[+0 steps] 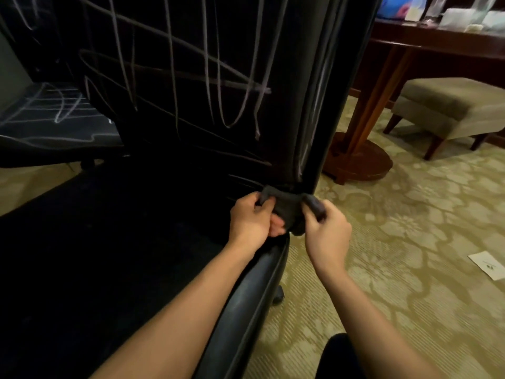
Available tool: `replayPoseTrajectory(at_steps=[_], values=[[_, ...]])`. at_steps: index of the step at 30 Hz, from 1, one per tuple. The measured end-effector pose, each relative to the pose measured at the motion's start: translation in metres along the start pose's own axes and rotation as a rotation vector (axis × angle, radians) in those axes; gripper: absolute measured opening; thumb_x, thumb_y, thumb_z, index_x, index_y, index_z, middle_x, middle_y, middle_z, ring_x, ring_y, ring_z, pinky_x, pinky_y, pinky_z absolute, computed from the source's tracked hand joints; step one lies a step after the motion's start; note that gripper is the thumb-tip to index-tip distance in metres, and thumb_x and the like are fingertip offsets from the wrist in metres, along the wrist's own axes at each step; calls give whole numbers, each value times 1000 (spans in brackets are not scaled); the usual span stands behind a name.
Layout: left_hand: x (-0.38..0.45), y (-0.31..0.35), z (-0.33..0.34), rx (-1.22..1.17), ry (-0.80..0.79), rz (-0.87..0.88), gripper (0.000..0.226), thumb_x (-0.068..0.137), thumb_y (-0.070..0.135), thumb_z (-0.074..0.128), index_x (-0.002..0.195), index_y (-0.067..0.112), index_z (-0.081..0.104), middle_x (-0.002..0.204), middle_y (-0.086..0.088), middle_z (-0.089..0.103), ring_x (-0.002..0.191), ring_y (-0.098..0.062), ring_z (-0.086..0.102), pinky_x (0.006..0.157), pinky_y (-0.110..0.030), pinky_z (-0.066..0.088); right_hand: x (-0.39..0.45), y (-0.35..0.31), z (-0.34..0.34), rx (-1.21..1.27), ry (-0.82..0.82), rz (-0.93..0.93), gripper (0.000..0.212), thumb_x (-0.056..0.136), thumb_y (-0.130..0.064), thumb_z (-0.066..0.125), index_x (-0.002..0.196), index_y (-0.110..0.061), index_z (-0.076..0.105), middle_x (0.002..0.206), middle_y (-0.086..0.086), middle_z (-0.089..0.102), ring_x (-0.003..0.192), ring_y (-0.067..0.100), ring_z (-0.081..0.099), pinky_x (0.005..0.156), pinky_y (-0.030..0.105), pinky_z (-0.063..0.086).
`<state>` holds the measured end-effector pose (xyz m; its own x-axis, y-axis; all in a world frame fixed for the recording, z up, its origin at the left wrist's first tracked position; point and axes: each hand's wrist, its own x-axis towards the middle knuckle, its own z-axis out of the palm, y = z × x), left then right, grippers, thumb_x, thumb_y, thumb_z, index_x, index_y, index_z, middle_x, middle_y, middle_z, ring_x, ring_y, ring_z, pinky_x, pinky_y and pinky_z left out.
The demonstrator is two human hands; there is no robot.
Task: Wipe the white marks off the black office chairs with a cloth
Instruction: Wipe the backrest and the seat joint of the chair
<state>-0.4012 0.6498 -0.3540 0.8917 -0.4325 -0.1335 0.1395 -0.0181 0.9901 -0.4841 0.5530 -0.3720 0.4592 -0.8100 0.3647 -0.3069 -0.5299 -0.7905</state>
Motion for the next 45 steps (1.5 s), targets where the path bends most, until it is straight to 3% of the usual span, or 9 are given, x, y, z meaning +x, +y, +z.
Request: replayPoseTrajectory(at_steps=[3,9,15,23,27,30,34,39,45], values=[[11,10,-4,-250,-20,-64,15,104,10,50,93,12,59,69,-12,68,52,-14,69,53,-20,56,6,-28,11,178,11,74,18,92,-27,62,76,-19,58,64,-2,64,59,17,67,61,45,54],[38,13,-28,-332,23,-149,22,101,8,56,117,-7,59,78,-17,69,64,-14,72,60,-21,58,13,-57,49,335,18,311,9,85,-23,64,81,-17,59,78,7,70,71,24,72,73,52,59],[61,23,-77,-417,146,-158,7,99,3,56,97,0,62,79,-17,70,70,-16,73,64,-22,59,8,-103,105,543,18,392,13,92,0,61,98,-11,59,93,14,72,70,15,71,63,28,56],[84,25,-80,-286,183,-157,13,90,5,68,83,12,61,77,-16,71,85,-30,74,78,-37,62,28,-104,135,575,79,507,21,90,2,57,80,-15,50,69,7,60,66,24,61,64,37,52],[92,21,-51,-336,161,-202,12,85,5,72,87,8,61,75,-20,68,76,-32,73,75,-41,62,49,-89,130,404,198,463,26,87,-8,59,70,-20,43,61,-2,45,61,20,51,60,39,45],[99,22,-53,-480,181,-215,16,93,-10,58,109,-7,54,73,-15,65,60,-13,70,65,-26,61,48,-91,138,375,212,435,24,90,-12,60,75,-22,43,62,-7,43,57,11,45,61,36,41],[104,25,-86,-453,250,-155,14,93,-12,56,104,-4,53,72,-12,64,56,-6,67,63,-20,59,31,-103,166,536,162,423,14,76,-27,59,84,-25,48,68,-1,57,64,17,54,63,44,48],[110,23,-126,-501,410,-152,8,97,-5,53,96,3,54,63,-4,68,63,-11,70,67,-24,60,17,-127,191,590,-41,400,13,75,-20,63,82,-23,53,70,2,63,65,15,58,67,42,52],[106,26,-64,-501,288,-226,13,96,-8,54,93,4,50,71,-12,58,53,-4,64,63,-22,60,53,-93,143,466,115,443,8,72,-25,61,75,-22,54,62,0,54,61,19,51,60,38,44]])
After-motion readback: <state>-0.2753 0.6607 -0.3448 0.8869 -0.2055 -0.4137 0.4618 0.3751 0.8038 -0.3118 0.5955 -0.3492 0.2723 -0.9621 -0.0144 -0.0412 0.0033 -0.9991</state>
